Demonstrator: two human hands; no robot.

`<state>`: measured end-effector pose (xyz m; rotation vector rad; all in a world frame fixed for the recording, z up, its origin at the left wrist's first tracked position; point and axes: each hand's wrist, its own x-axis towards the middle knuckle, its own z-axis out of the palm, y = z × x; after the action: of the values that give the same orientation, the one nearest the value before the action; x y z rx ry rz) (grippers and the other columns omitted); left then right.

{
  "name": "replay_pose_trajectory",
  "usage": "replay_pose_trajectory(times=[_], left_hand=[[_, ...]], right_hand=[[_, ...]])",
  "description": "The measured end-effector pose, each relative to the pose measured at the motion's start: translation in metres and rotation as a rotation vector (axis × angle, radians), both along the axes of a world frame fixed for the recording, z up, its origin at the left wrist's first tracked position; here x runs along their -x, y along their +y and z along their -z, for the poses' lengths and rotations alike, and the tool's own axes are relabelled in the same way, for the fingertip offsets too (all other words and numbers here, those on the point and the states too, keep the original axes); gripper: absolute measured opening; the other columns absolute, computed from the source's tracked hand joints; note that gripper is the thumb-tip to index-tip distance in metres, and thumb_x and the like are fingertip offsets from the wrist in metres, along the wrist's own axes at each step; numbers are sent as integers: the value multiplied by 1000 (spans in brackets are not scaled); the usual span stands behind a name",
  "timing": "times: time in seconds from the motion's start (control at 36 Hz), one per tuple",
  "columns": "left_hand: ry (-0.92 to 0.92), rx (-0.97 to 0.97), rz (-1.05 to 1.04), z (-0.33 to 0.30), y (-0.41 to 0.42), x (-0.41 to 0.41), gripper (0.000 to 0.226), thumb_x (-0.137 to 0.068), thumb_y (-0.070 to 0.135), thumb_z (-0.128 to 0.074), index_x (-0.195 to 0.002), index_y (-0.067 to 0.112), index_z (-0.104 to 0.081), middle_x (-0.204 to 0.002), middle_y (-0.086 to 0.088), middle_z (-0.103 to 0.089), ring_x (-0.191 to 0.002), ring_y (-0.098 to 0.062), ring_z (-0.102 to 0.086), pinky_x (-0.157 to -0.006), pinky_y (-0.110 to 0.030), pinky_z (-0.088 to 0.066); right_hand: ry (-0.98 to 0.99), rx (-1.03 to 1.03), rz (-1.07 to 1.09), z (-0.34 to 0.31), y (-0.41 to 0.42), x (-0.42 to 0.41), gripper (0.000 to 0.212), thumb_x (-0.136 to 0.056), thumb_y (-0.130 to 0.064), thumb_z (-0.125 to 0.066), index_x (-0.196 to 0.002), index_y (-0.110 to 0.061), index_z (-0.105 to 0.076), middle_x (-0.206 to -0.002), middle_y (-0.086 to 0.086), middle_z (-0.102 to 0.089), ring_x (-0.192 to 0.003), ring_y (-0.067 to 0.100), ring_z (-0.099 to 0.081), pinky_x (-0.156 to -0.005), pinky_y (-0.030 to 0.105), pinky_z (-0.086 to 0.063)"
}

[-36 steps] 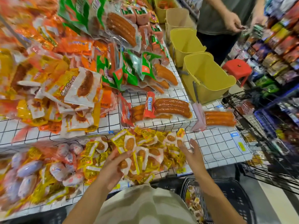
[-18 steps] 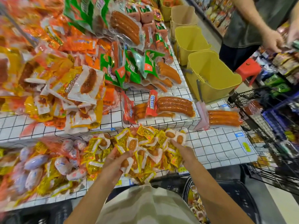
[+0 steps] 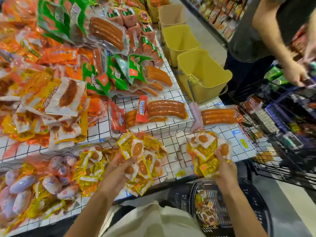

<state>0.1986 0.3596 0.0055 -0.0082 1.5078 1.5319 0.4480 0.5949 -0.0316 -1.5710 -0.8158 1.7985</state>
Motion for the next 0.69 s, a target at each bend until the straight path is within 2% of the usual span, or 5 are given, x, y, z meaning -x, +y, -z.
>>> replay_pose_trajectory(times=[0.14,0.25,0.44,0.61,0.69], left_hand=[[15,-33,33,-10,18,-9,37,-60,28,-89,-84,53,-76,-78,13,-74,-64,-5,-70,-60,-19,-56],[0,-1,-8,-14,32,-15,64,-66,17,-88,-124,35,-67,-96,9,-75,-75,-7,-72,-67,-27,-57],[30,-21,78,-31,49,-24,116,-55,26,-92,-154,23,-32,-125,-4,-68,-115,-22,-65,-105,-45,-45],[104,-88,289,-47,59,-34,76,-67,30,-87,-136,22,-57,-129,-1,-68,-118,-24,-63,-93,-32,-52],[94,-93,341,-49,60,-40,97,-70,32,-85,-152,25,-36,-141,4,-55,-128,-23,-55,-90,-28,-44]], right_hand=[[-53,-42,59,-10,13,-43,26,-94,-33,-70,-91,-7,-71,-75,6,-75,-57,12,-72,-44,25,-55],[-57,-52,88,-14,4,-64,24,-92,-33,-73,-89,-9,-70,-66,1,-76,-52,15,-72,-37,28,-51],[37,-75,107,-28,-39,-84,24,-86,-34,-76,-88,-9,-76,-79,7,-79,-64,18,-75,-46,26,-55],[87,-99,167,-42,-84,-94,25,-93,-35,-71,-88,-13,-81,-89,15,-78,-72,25,-76,-55,31,-60],[96,-67,293,-45,-111,-99,25,-94,-30,-70,-103,-8,-78,-100,16,-78,-91,30,-77,-65,39,-63]])
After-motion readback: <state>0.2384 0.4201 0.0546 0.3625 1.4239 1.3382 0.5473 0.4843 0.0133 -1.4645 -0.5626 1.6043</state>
